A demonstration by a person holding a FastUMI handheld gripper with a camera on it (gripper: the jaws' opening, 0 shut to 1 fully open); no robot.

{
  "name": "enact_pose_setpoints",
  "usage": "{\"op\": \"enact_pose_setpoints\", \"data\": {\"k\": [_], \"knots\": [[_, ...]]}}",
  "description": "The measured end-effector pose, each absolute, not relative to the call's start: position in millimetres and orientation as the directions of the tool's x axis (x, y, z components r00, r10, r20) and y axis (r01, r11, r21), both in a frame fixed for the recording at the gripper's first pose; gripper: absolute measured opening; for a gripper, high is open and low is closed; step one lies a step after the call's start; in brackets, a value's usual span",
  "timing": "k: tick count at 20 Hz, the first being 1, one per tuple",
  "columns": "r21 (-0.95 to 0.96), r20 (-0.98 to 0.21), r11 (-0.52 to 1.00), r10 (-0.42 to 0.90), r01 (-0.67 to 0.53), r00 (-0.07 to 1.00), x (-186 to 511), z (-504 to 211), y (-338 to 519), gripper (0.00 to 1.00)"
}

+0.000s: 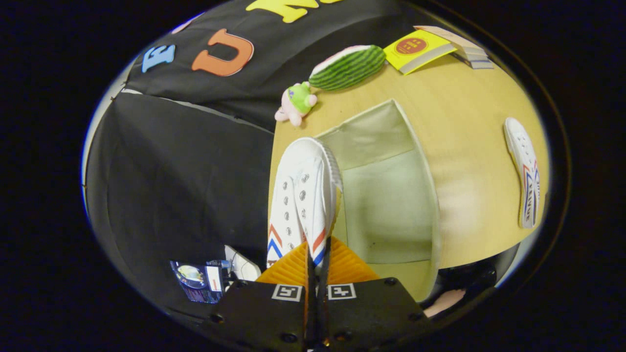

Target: Open the storage box then place both shoes into the box .Put the left shoe in first, then the right shoe, with the right side of both shoes facing outward in a uniform manner.

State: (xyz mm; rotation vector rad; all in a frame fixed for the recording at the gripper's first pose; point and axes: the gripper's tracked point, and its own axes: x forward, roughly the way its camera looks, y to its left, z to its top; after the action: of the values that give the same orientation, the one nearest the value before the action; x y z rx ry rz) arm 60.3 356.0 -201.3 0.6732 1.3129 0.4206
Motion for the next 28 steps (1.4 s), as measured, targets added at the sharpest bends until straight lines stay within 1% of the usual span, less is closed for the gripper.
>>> {"op": "enact_pose_setpoints", "data": {"k": [5,7,9,10,12,13,15,17,23,28], "knots": [[0.643,-0.765,0.749,0.618,0.16,0.179,67,-229,357,0.06],[0.653,-0.757,0.74,0.631,0.159,0.169,71,-236,363,0.07],[0.667,-0.745,0.726,0.647,0.168,0.162,73,-237,368,0.14],[0.677,-0.736,0.718,0.656,0.16,0.166,75,-235,369,0.15],[0.714,-0.699,0.687,0.693,0.134,0.176,78,-226,375,0.29],[0.729,-0.683,0.674,0.71,0.119,0.172,79,-221,380,0.47],[0.729,-0.681,0.681,0.71,0.072,0.181,75,-219,393,0.87],[0.714,-0.691,0.699,0.696,0.033,0.195,70,-214,391,1.0],[0.664,-0.701,0.744,0.654,-0.075,0.284,66,-186,364,1.0],[0.583,-0.719,0.8,0.589,-0.142,0.368,66,-160,313,1.0]]}}
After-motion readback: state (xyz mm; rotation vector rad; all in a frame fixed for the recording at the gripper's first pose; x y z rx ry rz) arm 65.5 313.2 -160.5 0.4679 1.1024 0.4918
